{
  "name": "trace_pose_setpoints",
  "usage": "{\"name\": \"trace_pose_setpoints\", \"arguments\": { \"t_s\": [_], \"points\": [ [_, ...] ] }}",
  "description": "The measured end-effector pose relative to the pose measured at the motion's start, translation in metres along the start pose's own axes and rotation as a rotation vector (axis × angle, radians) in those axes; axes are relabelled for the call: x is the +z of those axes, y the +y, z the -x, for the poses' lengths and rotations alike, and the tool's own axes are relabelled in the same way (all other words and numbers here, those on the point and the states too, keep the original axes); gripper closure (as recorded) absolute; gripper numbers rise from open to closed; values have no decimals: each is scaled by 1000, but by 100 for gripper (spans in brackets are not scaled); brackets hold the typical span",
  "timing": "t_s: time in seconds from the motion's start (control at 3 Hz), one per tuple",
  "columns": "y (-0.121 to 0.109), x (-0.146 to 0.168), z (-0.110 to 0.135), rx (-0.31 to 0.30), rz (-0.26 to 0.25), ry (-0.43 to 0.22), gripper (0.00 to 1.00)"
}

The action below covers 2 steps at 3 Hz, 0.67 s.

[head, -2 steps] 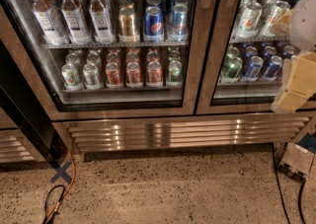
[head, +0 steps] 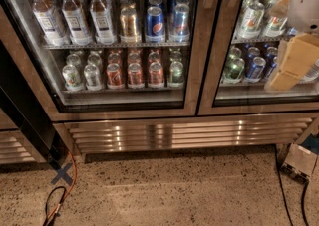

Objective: Open left fridge door

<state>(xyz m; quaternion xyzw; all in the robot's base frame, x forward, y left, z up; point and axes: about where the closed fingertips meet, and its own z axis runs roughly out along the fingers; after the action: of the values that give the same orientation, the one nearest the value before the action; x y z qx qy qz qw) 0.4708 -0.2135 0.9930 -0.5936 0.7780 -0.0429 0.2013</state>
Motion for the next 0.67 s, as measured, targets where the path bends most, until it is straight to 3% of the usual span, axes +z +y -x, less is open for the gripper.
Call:
{"name": "trace_pose_setpoints", "arguments": {
  "t_s": [0.67],
  "points": [
    [-73,10,45,-1,-90,-61,0]
  ]
}}
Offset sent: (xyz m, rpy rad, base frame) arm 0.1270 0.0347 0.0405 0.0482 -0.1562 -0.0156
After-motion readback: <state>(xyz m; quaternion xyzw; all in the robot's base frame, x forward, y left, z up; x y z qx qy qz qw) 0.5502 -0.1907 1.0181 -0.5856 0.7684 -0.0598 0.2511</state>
